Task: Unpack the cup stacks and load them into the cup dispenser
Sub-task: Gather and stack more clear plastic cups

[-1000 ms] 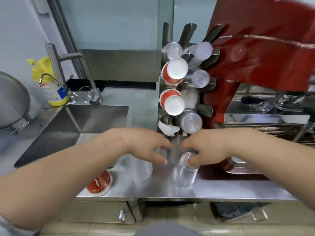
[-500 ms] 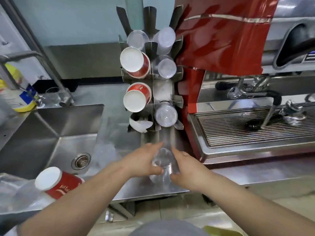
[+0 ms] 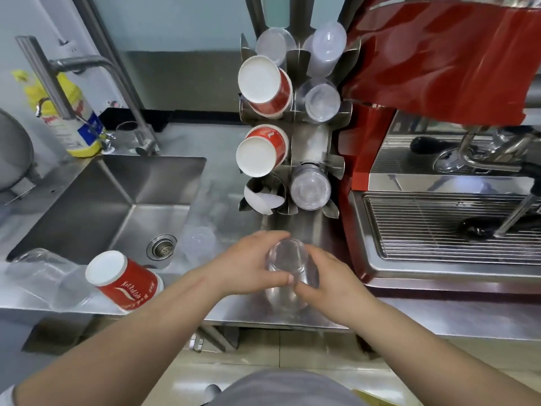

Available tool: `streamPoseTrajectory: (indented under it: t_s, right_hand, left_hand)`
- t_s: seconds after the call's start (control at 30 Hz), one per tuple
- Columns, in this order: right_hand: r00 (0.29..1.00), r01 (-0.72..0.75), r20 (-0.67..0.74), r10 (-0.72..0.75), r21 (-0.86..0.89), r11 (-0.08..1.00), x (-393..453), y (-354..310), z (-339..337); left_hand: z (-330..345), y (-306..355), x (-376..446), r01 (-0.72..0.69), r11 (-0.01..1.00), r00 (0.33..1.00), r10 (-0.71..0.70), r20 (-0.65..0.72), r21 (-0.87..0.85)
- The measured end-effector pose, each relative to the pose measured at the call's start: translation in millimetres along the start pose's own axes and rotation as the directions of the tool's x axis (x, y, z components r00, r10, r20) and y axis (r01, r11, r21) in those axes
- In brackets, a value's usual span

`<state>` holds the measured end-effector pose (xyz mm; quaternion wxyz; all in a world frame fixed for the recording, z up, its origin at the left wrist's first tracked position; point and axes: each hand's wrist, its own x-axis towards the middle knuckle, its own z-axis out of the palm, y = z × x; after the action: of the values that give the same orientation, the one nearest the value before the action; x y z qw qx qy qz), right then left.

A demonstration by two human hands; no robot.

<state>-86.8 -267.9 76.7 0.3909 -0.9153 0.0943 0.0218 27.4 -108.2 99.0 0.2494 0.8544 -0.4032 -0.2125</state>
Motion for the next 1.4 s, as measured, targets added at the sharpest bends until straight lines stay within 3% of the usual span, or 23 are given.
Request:
streamPoseTrajectory:
  t_s: [0.3,0.43,0.83,1.4]
  right_hand:
    - [0.993,0.118,-0.026,-0.118,0.031,0.992,4,-46,-16]
    - [0.987,0.156,-0.045,-0.153,0.085,0.984,7,-61,-16]
    - [0.952,0.305,-0.053,-0.301,0.066,0.950,23,-117,-12]
    - [0.866,0.498,0.013,-0.499,0.052,0.866,84,-238,52]
  left_hand:
    - [-47,9,-34,-0.014,0.989,0.988,-0.009,-0.151,-0.150]
    - [-62,10,-49,-0.029,0.952,0.981,-0.032,-0.193,-0.305]
    - [-112,-9,-92,-0.022,0.860,0.966,-0.113,-0.232,-0.511]
    - [-192,-79,-182,-0.032,0.826,0.872,-0.252,-0.420,-0.562]
